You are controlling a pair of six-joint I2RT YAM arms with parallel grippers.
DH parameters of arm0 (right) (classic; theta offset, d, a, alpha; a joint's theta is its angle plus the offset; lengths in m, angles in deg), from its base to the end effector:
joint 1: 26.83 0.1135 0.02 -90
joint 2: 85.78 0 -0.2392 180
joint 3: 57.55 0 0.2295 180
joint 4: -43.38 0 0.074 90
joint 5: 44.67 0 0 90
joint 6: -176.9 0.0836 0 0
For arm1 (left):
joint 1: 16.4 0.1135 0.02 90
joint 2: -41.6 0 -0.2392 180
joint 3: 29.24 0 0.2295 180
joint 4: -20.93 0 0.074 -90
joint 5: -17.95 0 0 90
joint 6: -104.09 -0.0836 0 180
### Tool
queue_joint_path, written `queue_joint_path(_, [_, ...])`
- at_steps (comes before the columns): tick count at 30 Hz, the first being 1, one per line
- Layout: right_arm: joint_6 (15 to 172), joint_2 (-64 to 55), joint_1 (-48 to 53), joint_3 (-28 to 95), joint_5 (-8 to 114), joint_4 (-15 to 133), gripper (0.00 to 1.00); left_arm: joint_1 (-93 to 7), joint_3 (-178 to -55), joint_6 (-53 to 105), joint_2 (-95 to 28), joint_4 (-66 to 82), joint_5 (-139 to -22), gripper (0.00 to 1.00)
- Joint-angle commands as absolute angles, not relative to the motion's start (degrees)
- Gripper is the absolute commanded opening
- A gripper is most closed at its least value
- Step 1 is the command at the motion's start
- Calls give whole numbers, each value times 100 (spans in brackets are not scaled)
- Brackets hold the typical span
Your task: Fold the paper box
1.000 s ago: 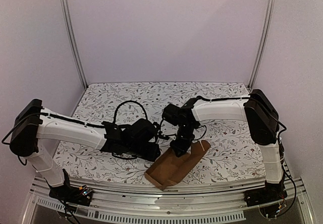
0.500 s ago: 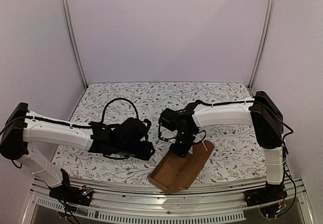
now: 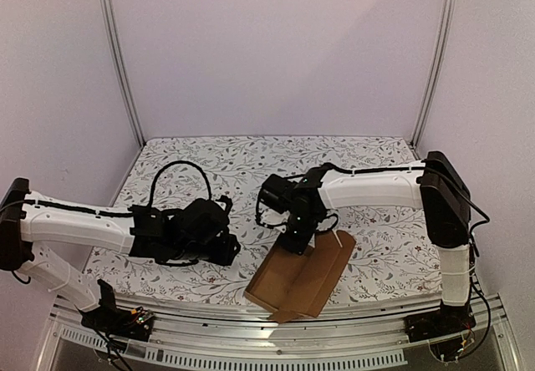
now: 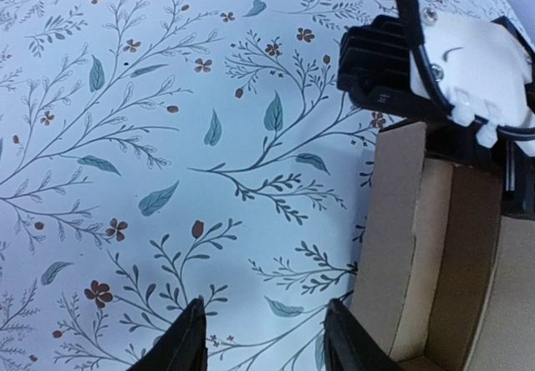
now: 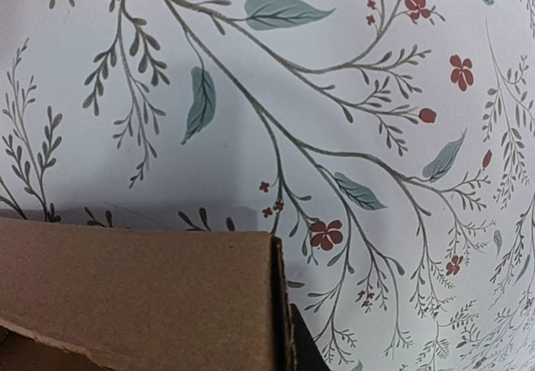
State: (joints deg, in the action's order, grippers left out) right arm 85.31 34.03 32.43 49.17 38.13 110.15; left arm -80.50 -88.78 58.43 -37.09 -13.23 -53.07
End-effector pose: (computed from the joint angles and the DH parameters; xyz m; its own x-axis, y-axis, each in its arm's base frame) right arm 0.2084 0.3299 0.1146 -0.4796 -0.8603 -0.1726 -0.8551 0.5024 -0.1282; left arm 0.1473 -0.2412 0.1500 -0.7857 0.1050 -0.6096 0.3029 0.9246 -0.2311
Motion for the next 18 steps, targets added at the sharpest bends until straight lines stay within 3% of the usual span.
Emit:
queue_joint_path(1, [8479,3580,3271,5152,3705,10913,11,-8030,-8767,5806,-3635,-1463,-5166,46])
queue_joint_path(14, [8484,3672,3275,5304,3770,11081,35,-7995,-8756,5707,-3614,-1468,-5156,46])
queue_joint_path(18, [8470,3678,3269,5269,3698,11229,36,-7989,-8747,5712,-3609,-1461,-5148,46])
